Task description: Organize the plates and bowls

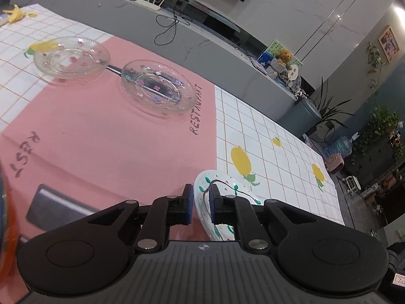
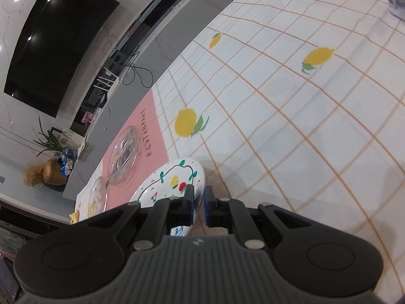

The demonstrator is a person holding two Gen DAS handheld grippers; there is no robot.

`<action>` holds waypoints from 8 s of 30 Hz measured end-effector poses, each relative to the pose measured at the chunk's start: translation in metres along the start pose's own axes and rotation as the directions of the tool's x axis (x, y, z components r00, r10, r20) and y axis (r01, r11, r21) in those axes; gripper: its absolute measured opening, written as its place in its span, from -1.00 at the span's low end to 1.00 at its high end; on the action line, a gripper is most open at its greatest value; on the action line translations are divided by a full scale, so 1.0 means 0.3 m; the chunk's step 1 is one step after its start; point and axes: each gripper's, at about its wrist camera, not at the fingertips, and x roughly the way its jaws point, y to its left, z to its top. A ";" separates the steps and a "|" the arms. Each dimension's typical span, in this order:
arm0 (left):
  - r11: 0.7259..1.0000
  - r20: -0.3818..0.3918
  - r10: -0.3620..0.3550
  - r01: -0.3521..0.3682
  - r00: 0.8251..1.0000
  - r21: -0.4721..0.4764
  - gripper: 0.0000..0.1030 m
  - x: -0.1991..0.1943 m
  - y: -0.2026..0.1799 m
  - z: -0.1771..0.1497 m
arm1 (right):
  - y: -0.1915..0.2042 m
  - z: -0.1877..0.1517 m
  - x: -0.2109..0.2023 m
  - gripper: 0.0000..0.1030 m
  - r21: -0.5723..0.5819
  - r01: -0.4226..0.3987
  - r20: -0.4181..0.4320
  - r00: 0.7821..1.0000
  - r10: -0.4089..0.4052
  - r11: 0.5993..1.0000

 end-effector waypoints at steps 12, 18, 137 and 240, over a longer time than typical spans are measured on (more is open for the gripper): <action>1.000 0.013 0.016 -0.016 1.000 0.013 -0.73 -0.103 0.021 -0.095 | -0.039 -0.101 -0.077 -0.89 0.012 -0.023 -0.026 0.999 0.023 1.000; 0.999 -0.008 0.045 -0.045 0.999 0.007 -0.73 -0.097 0.052 -0.137 | -0.056 -0.141 -0.063 -0.88 0.003 -0.005 -0.050 0.999 0.005 1.000; 0.984 -0.009 0.171 -0.170 0.985 0.056 0.12 0.121 0.789 0.679 | 0.900 -0.139 0.948 -0.24 -0.530 -0.158 -0.252 0.967 0.024 0.833; 0.986 -0.073 0.035 -0.023 0.997 0.166 -0.76 -0.120 0.100 -0.207 | -0.065 -0.209 -0.078 -0.86 -0.237 -0.036 0.026 0.999 0.044 0.971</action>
